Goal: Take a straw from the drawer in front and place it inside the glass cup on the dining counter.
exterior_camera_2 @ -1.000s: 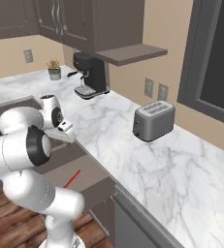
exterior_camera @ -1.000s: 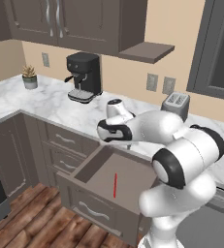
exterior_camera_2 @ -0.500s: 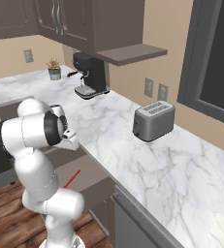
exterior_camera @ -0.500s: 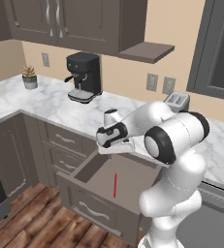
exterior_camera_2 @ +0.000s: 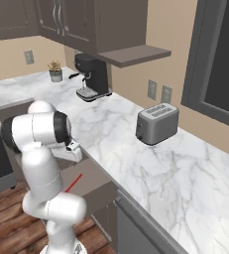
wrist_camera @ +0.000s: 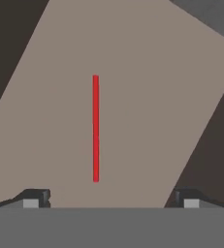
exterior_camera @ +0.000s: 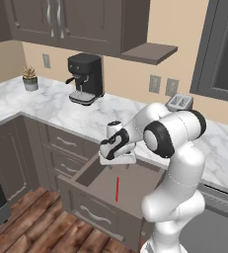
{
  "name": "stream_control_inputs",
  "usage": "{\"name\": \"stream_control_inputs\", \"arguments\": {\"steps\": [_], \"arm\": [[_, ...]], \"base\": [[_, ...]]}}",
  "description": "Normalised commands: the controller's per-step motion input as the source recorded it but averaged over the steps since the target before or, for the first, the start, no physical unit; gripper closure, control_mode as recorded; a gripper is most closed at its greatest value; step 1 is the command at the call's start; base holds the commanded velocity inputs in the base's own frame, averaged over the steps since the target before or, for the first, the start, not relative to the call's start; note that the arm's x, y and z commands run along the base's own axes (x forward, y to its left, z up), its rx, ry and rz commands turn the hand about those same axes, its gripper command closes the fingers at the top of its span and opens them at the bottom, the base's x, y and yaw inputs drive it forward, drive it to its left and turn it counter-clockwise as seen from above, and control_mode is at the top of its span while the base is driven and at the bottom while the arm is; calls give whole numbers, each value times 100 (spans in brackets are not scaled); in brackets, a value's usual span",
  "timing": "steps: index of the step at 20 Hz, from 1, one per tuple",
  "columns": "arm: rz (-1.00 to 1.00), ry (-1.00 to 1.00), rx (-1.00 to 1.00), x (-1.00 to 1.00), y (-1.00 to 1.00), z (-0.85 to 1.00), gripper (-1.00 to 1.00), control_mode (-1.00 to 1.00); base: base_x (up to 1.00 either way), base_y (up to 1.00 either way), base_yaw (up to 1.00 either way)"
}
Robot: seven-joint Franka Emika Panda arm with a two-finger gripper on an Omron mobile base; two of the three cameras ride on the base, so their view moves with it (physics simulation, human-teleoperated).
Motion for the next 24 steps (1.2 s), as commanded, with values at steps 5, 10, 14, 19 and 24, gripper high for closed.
{"name": "stream_control_inputs", "arguments": {"steps": [5, 10, 14, 19, 24], "arm": [[0, 0, 0, 4, 0, -46, -100, -100], [0, 0, 0, 4, 0, -44, -100, -100], [0, 0, 0, 9, 0, -42, -100, -100], [0, -1, 0, 18, 0, -38, -100, -100], [0, -1, 0, 24, 0, -37, -100, -100]], "base": [[0, 0, 0], [0, 0, 0], [0, 0, 0], [0, 0, 0], [0, 0, 0]]}}
